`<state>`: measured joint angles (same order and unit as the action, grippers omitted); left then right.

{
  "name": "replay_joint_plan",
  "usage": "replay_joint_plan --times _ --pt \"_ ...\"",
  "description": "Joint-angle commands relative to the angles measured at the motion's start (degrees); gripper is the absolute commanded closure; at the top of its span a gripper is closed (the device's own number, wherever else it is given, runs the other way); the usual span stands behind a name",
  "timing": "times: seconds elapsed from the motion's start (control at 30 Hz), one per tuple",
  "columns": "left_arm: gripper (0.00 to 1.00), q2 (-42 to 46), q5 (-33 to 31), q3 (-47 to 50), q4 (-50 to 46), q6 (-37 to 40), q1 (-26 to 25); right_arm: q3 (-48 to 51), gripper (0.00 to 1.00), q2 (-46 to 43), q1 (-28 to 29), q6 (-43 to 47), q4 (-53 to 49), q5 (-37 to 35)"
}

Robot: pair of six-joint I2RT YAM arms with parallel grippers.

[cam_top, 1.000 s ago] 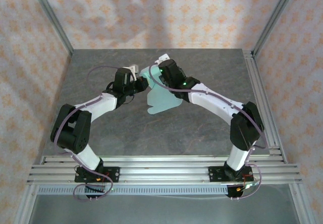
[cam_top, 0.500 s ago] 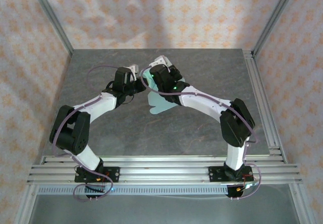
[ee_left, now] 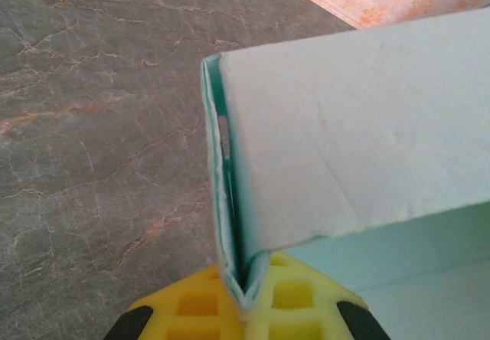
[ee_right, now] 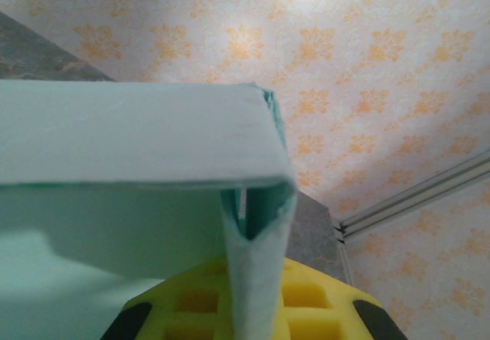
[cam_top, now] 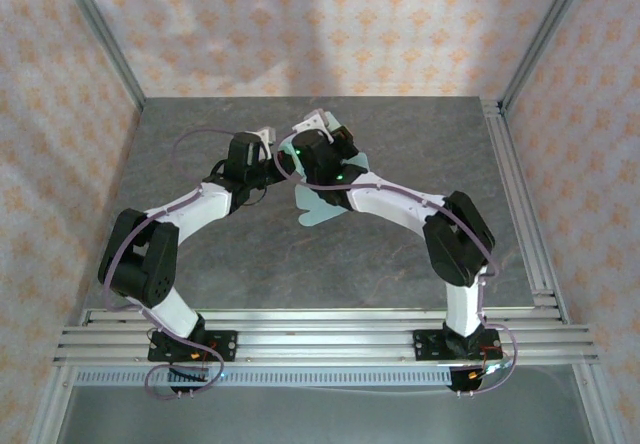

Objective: Fold the paper box

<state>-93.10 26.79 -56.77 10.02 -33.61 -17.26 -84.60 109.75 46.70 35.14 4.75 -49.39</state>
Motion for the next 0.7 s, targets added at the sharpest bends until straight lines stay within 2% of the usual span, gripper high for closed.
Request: replay_joint_plan --times 0.0,0.17,0.37,0.4,0.53,0.67 --pt "1.00 2.75 0.67 -2.13 0.85 -0.41 -0.39 0.55 1.00 2.18 0.23 6.89 7.52 -7.97" --pt "1.00 2.75 0.65 -2.50 0.30 -0.77 -0.37 1.27 1.00 3.97 0.24 10.91 14.22 -11.05" --pt "1.00 2.48 -0.45 -2.73 -0.96 -1.11 -0.41 0.74 1.00 1.94 0.25 6.01 10.49 -8.13" --pt "1.00 2.35 -0.90 -2.88 -1.46 -1.28 -0.41 1.03 0.95 0.87 0.32 4.42 9.11 -6.57" --pt "1.00 1.02 -4.70 -5.65 -8.49 -2.16 -0.40 3.31 0.64 -4.54 0.32 -2.63 4.45 1.41" --pt "1.00 -0.73 -7.24 -9.14 -16.62 -1.51 -0.41 4.65 0.41 -9.97 0.30 -9.00 -1.87 7.90"
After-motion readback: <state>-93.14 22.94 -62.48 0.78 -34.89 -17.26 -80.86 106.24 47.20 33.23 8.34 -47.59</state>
